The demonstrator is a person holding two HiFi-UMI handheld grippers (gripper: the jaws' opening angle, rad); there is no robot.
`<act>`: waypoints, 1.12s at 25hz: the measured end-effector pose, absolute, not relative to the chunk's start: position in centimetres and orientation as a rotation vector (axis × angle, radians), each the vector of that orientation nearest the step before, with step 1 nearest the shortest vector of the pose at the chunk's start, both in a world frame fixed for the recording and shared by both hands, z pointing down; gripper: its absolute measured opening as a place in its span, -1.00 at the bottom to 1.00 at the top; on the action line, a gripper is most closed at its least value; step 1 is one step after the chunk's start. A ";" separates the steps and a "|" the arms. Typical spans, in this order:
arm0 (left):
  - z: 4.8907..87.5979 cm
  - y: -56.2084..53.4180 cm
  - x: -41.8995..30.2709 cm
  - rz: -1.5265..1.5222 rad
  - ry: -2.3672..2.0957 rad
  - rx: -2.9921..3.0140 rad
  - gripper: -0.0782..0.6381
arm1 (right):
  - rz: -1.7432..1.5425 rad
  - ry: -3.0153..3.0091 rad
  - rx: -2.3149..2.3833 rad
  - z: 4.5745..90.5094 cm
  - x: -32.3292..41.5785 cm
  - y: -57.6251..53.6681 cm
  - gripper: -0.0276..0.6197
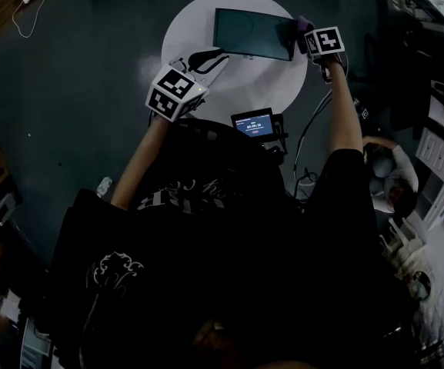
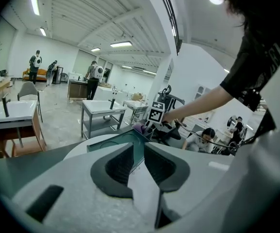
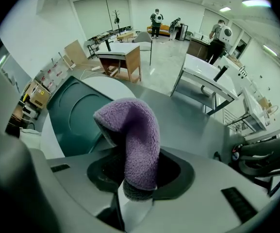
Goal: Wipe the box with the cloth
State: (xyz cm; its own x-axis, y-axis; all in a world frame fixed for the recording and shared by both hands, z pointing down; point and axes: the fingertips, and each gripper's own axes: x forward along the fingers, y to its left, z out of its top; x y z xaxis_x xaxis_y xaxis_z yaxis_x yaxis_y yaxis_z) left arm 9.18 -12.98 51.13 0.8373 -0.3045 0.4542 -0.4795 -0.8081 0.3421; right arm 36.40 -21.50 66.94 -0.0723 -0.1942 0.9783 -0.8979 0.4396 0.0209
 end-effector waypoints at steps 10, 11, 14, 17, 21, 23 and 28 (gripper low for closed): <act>52.2 -15.3 7.2 0.539 -0.633 2.503 -0.61 | 0.747 -1.549 0.943 67.2 36.9 -27.0 -0.57; 52.3 -15.4 6.8 0.535 -0.640 2.495 -0.61 | 0.739 -1.544 0.931 67.3 36.6 -27.3 -0.57; 52.4 -14.6 4.7 0.529 -0.670 2.472 -0.61 | 0.728 -1.553 0.900 67.3 34.5 -27.5 -0.57; 51.6 -13.3 3.0 0.531 -0.700 2.447 -0.61 | 0.724 -1.556 0.874 66.5 32.6 -27.4 -0.57; 50.5 -13.1 2.2 0.527 -0.723 2.424 -0.61 | 0.757 -1.533 0.821 65.8 31.9 -27.5 -0.57; 50.4 -13.2 1.8 0.521 -0.735 2.417 -0.61 | 0.772 -1.544 0.803 65.5 31.1 -27.7 -0.57; 50.1 -13.2 1.3 0.496 -0.764 2.410 -0.61 | 0.763 -1.505 0.726 65.2 29.1 -27.2 -0.57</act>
